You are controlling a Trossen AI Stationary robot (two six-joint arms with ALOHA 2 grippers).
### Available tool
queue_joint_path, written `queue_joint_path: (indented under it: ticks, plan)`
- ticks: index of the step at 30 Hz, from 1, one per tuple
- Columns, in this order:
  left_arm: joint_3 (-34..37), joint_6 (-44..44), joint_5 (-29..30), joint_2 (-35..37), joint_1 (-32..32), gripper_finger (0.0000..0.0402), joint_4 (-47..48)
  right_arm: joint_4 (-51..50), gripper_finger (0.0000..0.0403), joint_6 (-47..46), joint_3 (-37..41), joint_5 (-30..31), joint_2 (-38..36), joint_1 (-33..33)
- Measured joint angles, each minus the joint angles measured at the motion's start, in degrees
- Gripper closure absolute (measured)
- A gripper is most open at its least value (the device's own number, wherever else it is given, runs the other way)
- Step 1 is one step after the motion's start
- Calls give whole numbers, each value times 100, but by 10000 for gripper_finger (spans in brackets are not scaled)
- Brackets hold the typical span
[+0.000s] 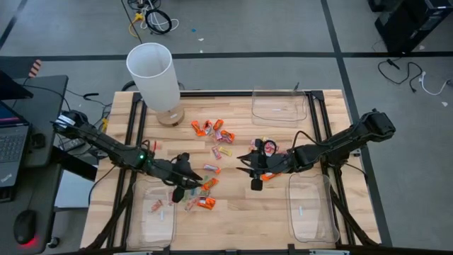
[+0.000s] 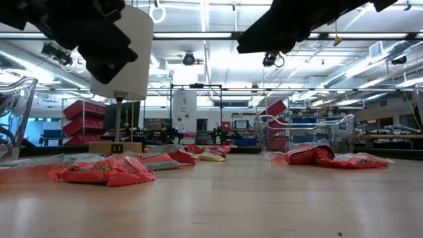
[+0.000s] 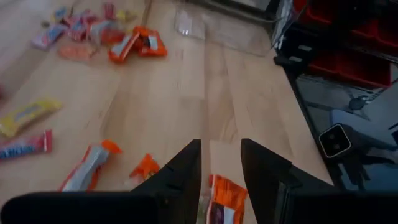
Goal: Sort candy
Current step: Put the blue gummy into the bottom left transparent bin
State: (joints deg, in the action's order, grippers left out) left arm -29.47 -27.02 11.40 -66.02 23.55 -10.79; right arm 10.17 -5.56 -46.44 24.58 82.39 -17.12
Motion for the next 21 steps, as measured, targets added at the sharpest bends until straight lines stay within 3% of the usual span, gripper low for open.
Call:
queue_joint_path:
  ticks: [5, 12, 16, 21]
  plan:
    - [-245, -98, -11, 1, -6, 286, 284, 642, 241, 98, -31, -3, 365, 15]
    - [-556, 223, 27, 376, -30, 286, 630, 1080, 241, 263, -521, -213, 1481, 163]
    - [-651, 388, 560, 893, -31, 286, 1777, 1063, 241, 253, -933, -526, 2067, 339]
    - [-667, 555, 1244, 1616, -35, 286, 2744, 1081, 241, 114, -1591, -1476, 2741, 731]
